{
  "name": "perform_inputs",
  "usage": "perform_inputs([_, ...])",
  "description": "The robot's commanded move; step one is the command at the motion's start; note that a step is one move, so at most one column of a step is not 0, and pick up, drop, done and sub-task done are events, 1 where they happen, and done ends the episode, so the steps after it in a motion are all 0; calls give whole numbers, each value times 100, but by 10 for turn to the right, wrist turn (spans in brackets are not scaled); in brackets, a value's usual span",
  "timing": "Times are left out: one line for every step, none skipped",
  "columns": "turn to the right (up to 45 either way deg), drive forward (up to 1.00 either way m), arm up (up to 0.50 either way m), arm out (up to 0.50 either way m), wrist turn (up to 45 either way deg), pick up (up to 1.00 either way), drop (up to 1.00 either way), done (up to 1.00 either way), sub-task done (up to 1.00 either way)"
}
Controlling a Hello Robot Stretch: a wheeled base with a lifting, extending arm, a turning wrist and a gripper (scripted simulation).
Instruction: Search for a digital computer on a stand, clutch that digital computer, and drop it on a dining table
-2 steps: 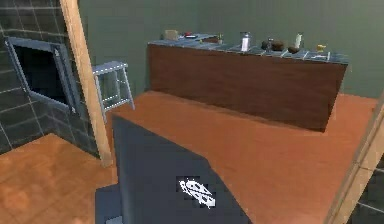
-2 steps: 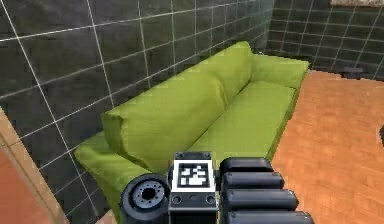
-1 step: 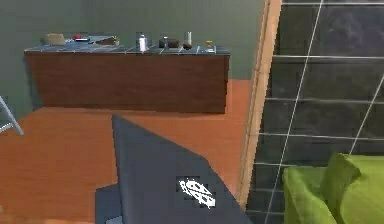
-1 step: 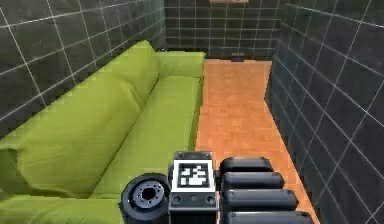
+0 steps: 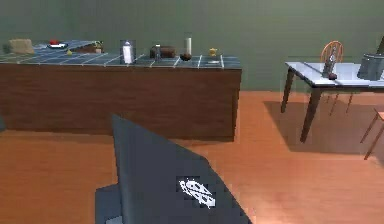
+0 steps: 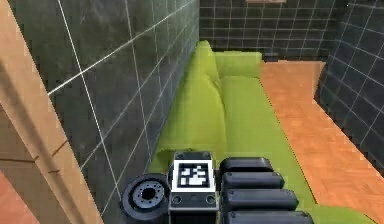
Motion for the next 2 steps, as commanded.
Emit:
perform_inputs([-300,0,0,0,0,0,0,0,0])
perform_inputs([0,60,0,0,0,0,0,0,0])
